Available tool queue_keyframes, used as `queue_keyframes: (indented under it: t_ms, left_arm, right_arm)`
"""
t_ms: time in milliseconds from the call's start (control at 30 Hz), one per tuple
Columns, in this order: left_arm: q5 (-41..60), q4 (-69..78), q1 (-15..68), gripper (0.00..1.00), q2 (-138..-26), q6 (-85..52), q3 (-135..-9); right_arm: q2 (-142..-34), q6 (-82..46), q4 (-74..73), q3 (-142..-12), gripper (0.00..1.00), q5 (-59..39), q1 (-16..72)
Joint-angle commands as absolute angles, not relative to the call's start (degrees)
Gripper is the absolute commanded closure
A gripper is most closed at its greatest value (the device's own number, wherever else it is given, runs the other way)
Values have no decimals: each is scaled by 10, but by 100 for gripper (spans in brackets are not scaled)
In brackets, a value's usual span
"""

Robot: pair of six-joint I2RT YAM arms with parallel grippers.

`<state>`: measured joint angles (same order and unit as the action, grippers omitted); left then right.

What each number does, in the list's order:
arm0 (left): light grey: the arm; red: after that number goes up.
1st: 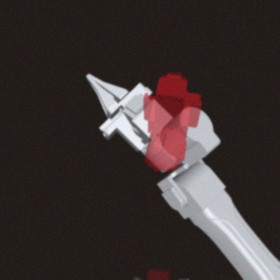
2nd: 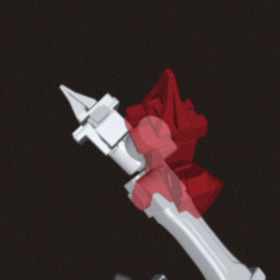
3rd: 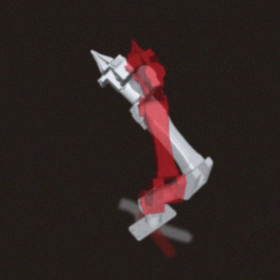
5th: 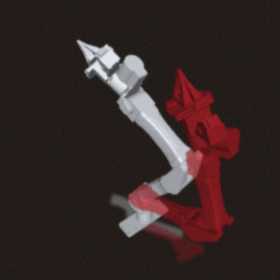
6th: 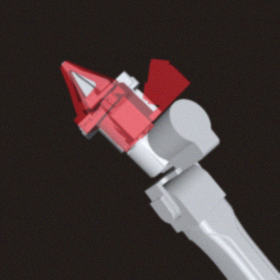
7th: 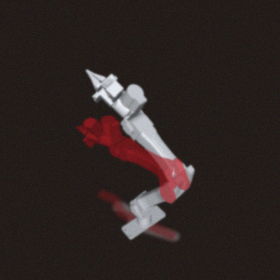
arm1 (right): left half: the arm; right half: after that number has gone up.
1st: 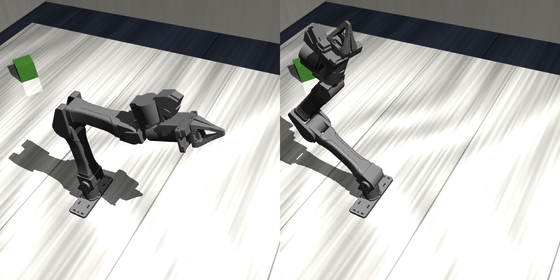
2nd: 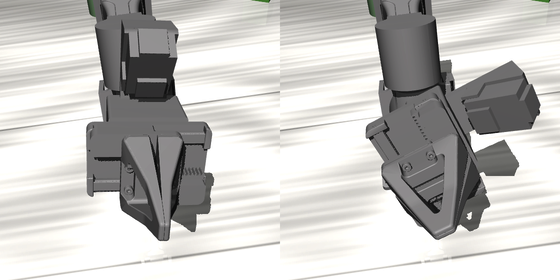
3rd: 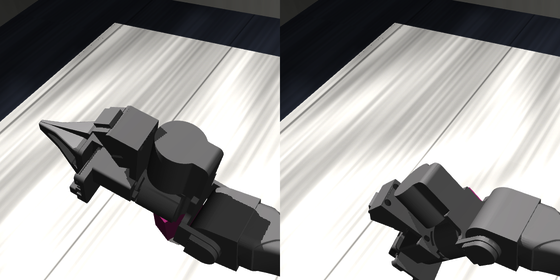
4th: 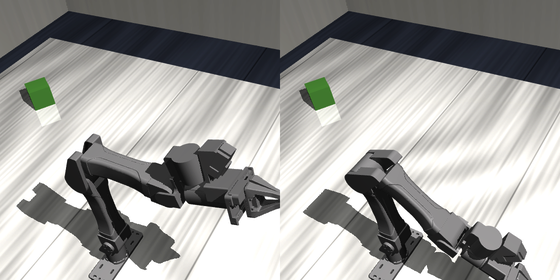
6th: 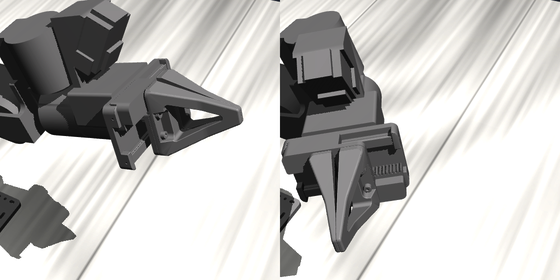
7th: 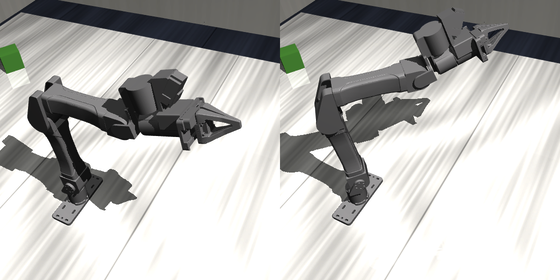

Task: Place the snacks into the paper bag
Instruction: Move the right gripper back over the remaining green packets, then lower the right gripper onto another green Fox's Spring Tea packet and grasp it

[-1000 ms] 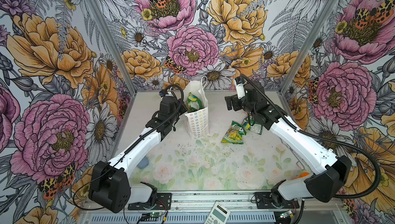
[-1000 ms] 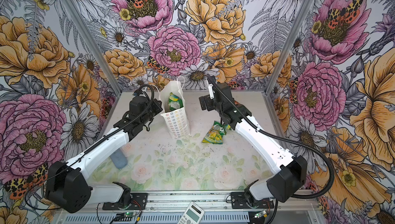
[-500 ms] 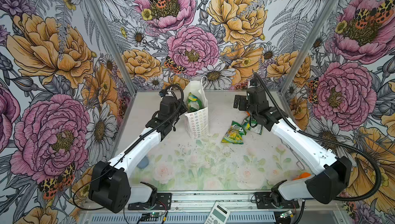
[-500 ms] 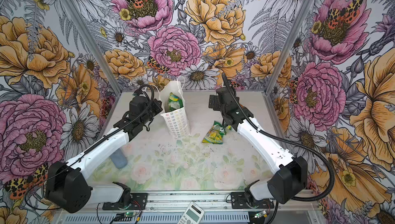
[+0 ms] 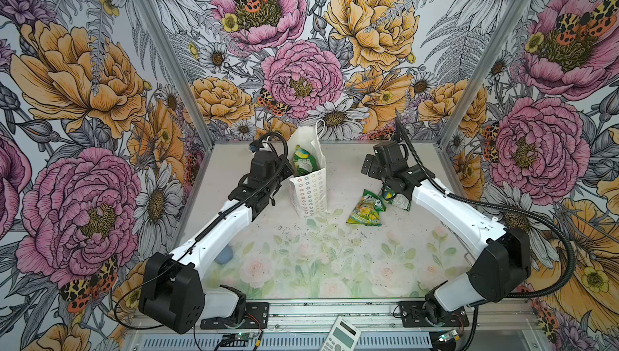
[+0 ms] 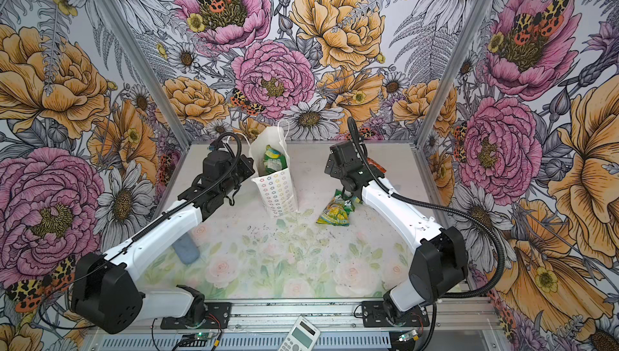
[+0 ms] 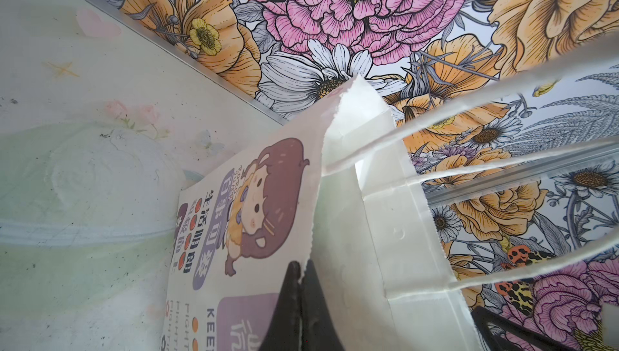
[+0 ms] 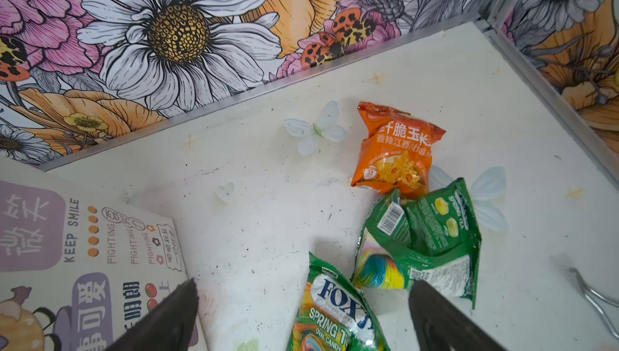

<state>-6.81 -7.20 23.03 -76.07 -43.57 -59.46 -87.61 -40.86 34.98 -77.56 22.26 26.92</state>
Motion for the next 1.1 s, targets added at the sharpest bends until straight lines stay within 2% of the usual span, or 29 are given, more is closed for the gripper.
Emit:
queue_keyframes:
  t_ms: [0,333,1067]
  left_arm:
    - [-73,-67,233,100,-755,-436,-604]
    - [-72,-69,234,100,-762,-435,-607]
    - [-65,-65,233,100,-772,-435,-610]
  right_arm:
    - [-890,-455,363,-774,0,201,270]
    - [-936,-519,375,-754,0,154,276]
    - [-939,-556,439,-662,0,152,301]
